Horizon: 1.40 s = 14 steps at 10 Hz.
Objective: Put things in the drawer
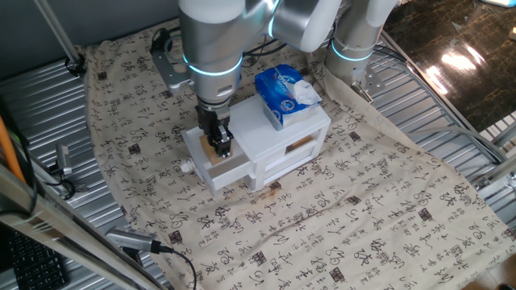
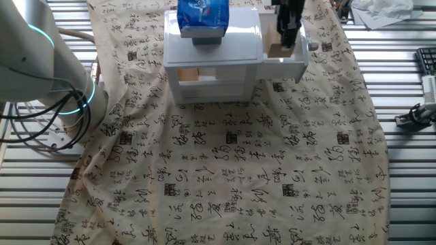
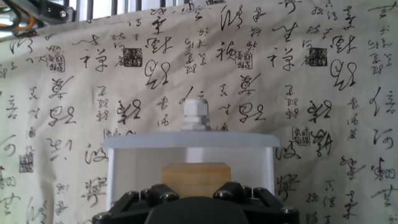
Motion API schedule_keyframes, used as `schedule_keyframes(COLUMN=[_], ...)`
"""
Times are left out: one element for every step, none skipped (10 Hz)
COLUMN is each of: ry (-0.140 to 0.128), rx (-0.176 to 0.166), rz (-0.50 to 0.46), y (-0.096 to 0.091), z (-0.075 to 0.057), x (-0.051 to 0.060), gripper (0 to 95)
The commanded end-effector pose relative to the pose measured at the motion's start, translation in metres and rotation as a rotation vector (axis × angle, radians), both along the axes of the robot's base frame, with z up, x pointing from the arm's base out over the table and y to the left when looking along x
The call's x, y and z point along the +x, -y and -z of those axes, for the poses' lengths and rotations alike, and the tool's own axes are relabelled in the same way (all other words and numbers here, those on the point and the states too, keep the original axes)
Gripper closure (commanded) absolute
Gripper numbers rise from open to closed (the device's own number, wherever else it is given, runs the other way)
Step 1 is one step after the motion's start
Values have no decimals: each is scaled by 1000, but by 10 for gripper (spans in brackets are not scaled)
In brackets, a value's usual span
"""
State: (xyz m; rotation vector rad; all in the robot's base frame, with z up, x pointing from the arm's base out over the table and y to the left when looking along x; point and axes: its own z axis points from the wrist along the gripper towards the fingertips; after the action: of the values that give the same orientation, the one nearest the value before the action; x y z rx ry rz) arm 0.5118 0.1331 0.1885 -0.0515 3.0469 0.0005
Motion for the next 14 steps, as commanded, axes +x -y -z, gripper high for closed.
schedule_keyframes(ry=[3, 4, 5, 6, 8, 14, 14, 20, 24, 27, 29, 32, 32, 35], rx=[2, 2, 3, 4, 4, 5, 4, 5, 3, 4, 4, 4, 4, 4], rz=[0, 1, 1, 2, 4, 4, 4, 5, 7, 8, 10, 10, 9, 8], y=[-1, -1, -1, -1, -1, -2, -2, -2, -3, -4, -5, -6, -5, -5], z=[1, 1, 2, 2, 3, 5, 6, 9, 11, 12, 14, 15, 15, 17], x=[1, 0, 0, 0, -1, -3, -4, -6, -7, -8, -9, -11, -11, -14], gripper=[950, 950, 950, 950, 950, 950, 950, 950, 950, 950, 950, 950, 950, 950])
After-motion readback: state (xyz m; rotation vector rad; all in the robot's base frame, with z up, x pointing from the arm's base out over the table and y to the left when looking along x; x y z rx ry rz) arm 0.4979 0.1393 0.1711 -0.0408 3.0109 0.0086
